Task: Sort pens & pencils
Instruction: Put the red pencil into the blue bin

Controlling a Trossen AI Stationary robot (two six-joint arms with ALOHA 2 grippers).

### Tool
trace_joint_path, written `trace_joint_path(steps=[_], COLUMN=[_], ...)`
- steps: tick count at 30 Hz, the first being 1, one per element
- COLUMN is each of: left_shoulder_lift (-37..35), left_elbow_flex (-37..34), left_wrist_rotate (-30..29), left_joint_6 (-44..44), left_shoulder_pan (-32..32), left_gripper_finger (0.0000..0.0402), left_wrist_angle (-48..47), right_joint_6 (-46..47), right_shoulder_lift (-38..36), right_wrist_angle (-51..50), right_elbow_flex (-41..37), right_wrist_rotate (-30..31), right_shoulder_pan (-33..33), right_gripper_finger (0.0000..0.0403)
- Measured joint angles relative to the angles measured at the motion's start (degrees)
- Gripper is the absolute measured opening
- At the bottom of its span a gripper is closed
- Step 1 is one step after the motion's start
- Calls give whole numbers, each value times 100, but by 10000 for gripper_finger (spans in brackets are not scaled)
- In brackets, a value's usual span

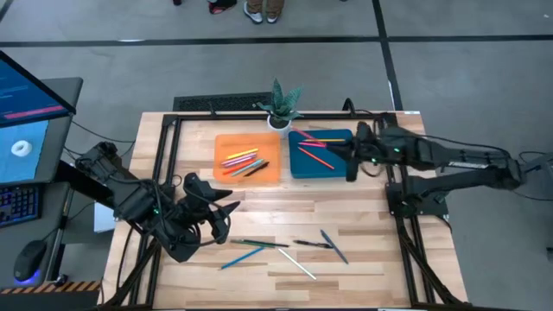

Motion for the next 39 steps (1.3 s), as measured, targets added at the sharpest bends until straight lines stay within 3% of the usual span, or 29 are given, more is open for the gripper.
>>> trace_joint_path(steps=[6,10,17,29,39], left_shoulder_lift=[-2,-4,-4,-7,-9], left_elbow_flex=[0,2,2,2,2], left_wrist_rotate=[181,181,174,330,381], left_joint_6=[91,124,142,143,164], left_shoulder_pan=[115,145,186,371,400], left_gripper_finger=[167,167,167,167,167], left_wrist_angle=[-2,-6,-32,-45,-54], right_joint_6=[-745,-1001,-1414,-1690,-1634], right_shoulder_lift=[528,923,1703,3350,3414], right_wrist_angle=[-745,-347,414,1249,1365], right_elbow_flex=[-266,-744,-1232,-1305,-1300], right_wrist_rotate=[-572,-1466,-2137,-2290,-2209], right_shoulder_pan=[-1139,-1907,-2865,-3192,-3192], right_gripper_finger=[28,27,31,38,59])
